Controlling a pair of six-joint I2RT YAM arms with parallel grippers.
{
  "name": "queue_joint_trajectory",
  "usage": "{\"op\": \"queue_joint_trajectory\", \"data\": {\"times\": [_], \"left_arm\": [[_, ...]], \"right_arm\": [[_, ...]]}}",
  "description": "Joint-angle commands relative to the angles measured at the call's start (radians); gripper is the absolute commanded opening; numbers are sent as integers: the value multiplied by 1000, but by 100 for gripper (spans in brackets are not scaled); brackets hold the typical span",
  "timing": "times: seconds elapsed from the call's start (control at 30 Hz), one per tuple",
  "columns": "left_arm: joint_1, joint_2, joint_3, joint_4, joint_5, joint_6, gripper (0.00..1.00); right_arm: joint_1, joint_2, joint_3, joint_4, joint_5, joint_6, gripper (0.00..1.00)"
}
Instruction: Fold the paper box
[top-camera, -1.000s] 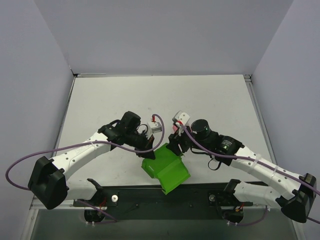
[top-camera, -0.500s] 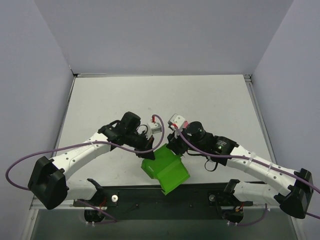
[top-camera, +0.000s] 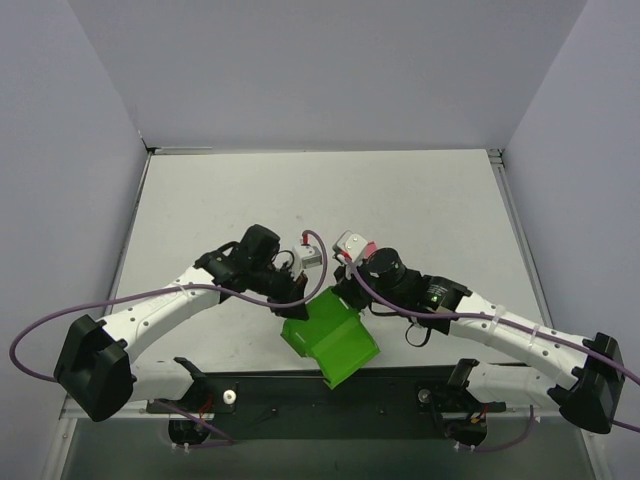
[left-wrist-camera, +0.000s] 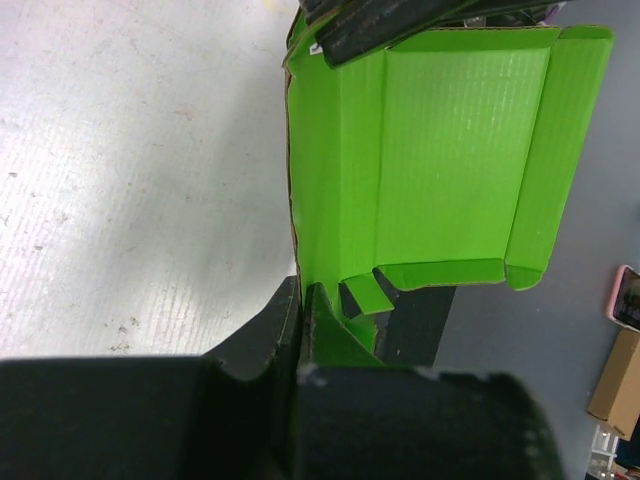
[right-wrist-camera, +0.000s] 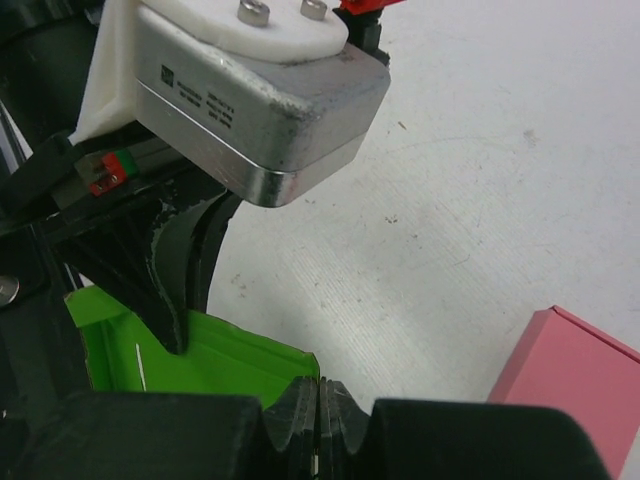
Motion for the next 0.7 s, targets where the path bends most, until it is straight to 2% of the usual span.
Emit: {"op": "queue_joint_trajectory", "data": {"times": [0.0,0.03,0.07,0.1,0.13,0.2,0.27,0.37,0.57,0.67], "left_arm": [[12,-41,40,22,-85,-3,28],[21,-45,57,28,-140,-23,41],[44,-53,64,40,-191,-35,61],[61,-74,70,50,-239,-43,69],[78,-90,77,65,-332,-87,73],[147,-145,72,111,-397,-124,79],[167,-185,57,140,-527,-173,82],[158,-248,16,145,-644,-239,82],[106,-332,-172,260,-709,-422,82],[49,-332,-267,359,-750,-508,82]], "right_arm": [[11,20,-27,49,161,29,0],[12,21,-42,50,196,46,0],[12,21,-53,82,241,82,0],[12,20,-64,116,294,95,0],[14,17,-94,136,328,110,0],[12,7,-131,205,396,149,0],[20,-2,-186,257,434,169,0],[35,-19,-255,378,497,178,0],[64,-20,-346,592,611,150,0],[92,-22,-383,636,689,158,0]]}}
